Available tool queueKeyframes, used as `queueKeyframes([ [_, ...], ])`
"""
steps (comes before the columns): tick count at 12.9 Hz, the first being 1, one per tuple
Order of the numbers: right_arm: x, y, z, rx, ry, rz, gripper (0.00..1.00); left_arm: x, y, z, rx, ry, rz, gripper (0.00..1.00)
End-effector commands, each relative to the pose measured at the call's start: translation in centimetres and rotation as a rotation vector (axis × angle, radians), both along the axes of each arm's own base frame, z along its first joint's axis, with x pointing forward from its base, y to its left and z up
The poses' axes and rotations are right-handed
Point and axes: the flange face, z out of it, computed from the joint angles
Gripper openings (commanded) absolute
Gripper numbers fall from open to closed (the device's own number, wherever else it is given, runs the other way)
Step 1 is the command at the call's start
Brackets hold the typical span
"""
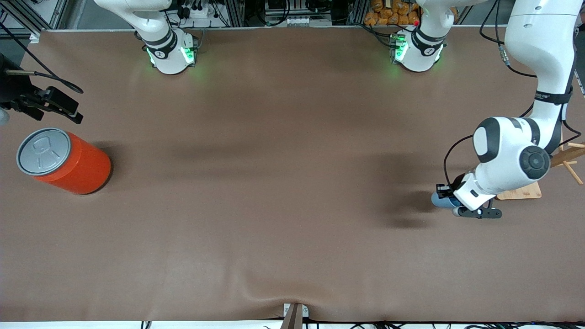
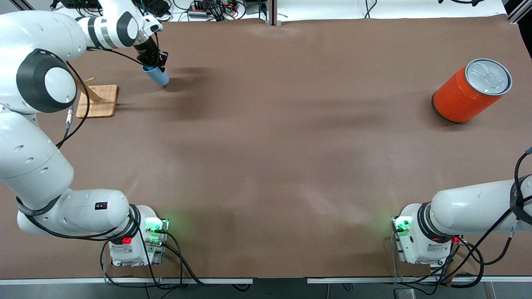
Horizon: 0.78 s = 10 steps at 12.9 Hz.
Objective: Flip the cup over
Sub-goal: 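Carry the cup toward the wooden stand and stand it upright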
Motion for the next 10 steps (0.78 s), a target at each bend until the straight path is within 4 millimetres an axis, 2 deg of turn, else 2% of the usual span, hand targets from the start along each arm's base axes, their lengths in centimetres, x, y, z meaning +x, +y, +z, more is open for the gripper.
queueKeyframes([
  [1,0.3,-0.1,0.2,0.003,0.002,0.006,1.00,0.3,-0.9,-0.1,0.024,-0.012,0.000,0.33],
  [2,0.3,-0.1,0.2,0.003,0.000,0.007,1.00,0.4,-0.9,-0.1,0.024,-0.014,-0.013,0.99],
  [5,0.3,-0.1,0.2,0.004,0.000,0.006,1.00,1.7,-1.0,2.8,0.021,-0.049,-0.010,1.00],
  [7,0.3,-0.1,0.2,0.004,0.002,0.006,1.00,2.6,-0.6,7.6,0.017,-0.056,-0.001,1.00],
  [10,0.3,-0.2,0.2,0.004,0.002,0.004,1.00,3.8,0.1,16.1,0.031,-0.019,0.002,1.00],
])
